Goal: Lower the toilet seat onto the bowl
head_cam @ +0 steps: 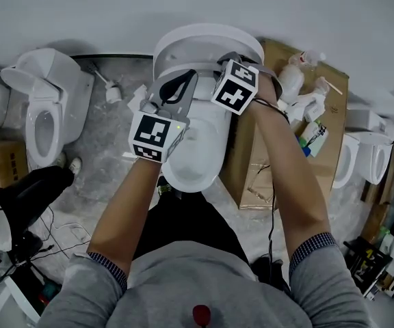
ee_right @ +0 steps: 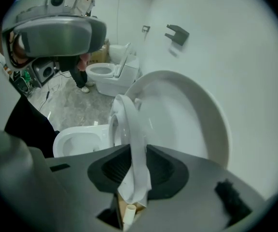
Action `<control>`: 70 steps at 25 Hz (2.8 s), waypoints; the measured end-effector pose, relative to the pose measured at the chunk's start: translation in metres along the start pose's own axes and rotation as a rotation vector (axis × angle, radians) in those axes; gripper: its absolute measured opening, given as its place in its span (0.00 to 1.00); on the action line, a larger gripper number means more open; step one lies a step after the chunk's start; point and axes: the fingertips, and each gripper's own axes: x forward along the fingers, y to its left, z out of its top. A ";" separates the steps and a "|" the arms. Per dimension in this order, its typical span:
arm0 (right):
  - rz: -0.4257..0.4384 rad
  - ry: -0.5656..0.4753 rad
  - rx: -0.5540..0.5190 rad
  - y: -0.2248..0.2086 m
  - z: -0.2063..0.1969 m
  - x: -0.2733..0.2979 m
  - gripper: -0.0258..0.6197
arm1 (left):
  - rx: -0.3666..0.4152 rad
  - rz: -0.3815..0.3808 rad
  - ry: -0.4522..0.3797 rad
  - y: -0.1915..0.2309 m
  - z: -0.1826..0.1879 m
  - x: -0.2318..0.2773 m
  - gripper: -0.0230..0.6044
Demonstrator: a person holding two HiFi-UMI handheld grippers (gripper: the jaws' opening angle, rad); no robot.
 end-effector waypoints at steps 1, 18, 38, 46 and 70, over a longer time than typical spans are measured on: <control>-0.002 0.006 -0.008 0.000 -0.001 0.001 0.20 | -0.002 0.000 -0.003 0.000 0.001 0.000 0.04; -0.016 0.025 -0.020 0.036 0.001 -0.016 0.20 | 0.005 -0.022 -0.002 -0.014 -0.002 -0.026 0.04; -0.022 0.039 -0.024 0.102 -0.002 -0.036 0.22 | 0.027 -0.089 -0.020 -0.056 -0.011 -0.057 0.04; -0.032 0.036 -0.005 0.125 -0.007 -0.041 0.23 | 0.026 -0.112 -0.013 -0.070 -0.018 -0.068 0.04; 0.017 0.003 0.111 0.212 -0.012 -0.053 0.27 | 0.032 -0.222 -0.004 -0.111 -0.040 -0.105 0.04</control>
